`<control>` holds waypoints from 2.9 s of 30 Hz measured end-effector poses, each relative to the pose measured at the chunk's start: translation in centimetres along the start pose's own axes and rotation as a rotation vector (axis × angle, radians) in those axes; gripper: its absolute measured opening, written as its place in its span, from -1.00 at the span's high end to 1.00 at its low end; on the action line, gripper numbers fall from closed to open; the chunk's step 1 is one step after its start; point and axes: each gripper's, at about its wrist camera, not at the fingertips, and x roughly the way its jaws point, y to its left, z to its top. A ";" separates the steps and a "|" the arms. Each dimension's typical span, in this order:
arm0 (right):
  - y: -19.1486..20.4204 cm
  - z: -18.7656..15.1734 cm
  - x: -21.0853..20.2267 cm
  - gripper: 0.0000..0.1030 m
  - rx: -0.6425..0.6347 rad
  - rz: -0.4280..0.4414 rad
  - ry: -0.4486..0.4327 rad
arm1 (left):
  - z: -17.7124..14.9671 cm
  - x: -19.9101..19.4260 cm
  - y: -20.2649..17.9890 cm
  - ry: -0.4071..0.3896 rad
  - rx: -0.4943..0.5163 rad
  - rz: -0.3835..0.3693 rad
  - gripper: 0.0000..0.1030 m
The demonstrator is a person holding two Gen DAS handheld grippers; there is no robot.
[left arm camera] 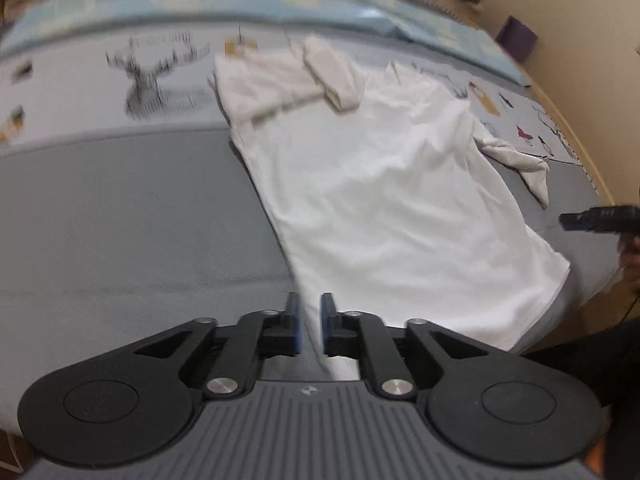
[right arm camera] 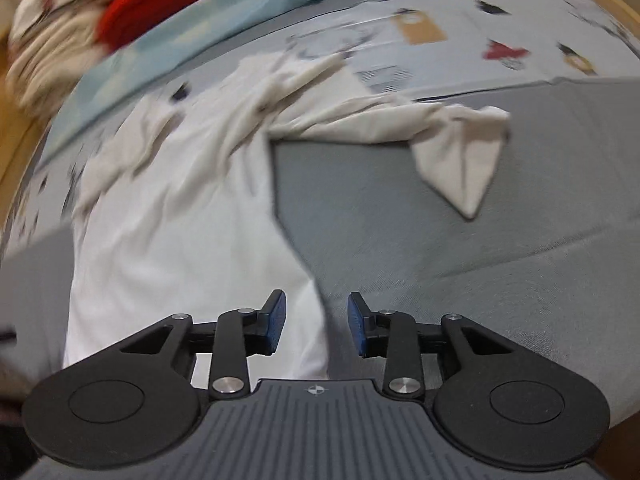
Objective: Fold small clothes
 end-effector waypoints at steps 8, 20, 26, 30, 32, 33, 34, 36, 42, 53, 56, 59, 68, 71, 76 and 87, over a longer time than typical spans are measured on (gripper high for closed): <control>1.4 -1.4 4.6 0.27 -0.116 -0.103 0.146 | -1.3 6.2 -4.1 0.259 0.131 0.051 0.19; 0.9 -1.6 4.1 0.21 -0.109 -0.094 0.127 | -2.0 6.6 -3.4 0.248 0.237 0.163 0.93; 1.4 -1.3 4.4 0.21 -0.095 -0.085 0.123 | -1.9 3.9 2.0 0.219 0.071 0.357 0.92; 3.0 -1.7 5.3 0.18 -0.137 -0.041 0.163 | -2.5 3.7 2.3 0.262 0.065 0.309 0.69; 4.0 -2.0 5.7 0.17 -0.159 -0.020 0.186 | -2.6 3.7 2.3 0.265 0.076 0.318 0.66; 4.6 -2.2 6.0 0.16 -0.174 -0.015 0.197 | -2.6 3.7 2.4 0.267 0.068 0.314 0.66; 5.1 -2.4 6.3 0.16 -0.191 -0.014 0.210 | -2.4 3.8 2.4 0.270 0.057 0.310 0.66; 6.2 -2.9 7.0 0.16 -0.231 -0.021 0.238 | -2.2 3.8 2.7 0.275 0.038 0.313 0.66; 9.1 -4.1 7.6 0.93 -0.360 0.003 0.259 | -2.5 4.5 2.3 0.292 0.044 0.323 0.66; 0.5 -1.9 3.0 0.96 -0.186 -0.125 0.175 | -1.1 5.6 -3.5 0.258 0.192 0.155 0.92; -0.3 -2.9 3.0 0.95 -0.206 -0.052 0.231 | -2.8 7.6 -3.8 0.374 0.309 0.268 0.92; 1.0 -3.4 3.1 0.94 -0.265 -0.024 0.216 | -2.9 7.6 -3.0 0.393 0.291 0.280 0.91; 2.2 -3.5 5.7 0.78 -0.380 -0.126 0.278 | -0.4 4.5 -4.5 0.160 0.275 0.199 0.78; 1.1 -2.7 5.0 0.76 -0.306 -0.089 0.230 | -0.1 5.5 -6.1 0.182 0.326 0.158 0.70; -2.0 0.8 1.3 0.76 -0.064 -0.049 -0.056 | -3.3 10.1 -7.3 0.422 0.485 0.219 0.25; -13.4 5.7 -0.5 0.64 0.491 -0.015 -0.423 | 3.8 7.1 -9.5 0.114 0.326 0.294 0.20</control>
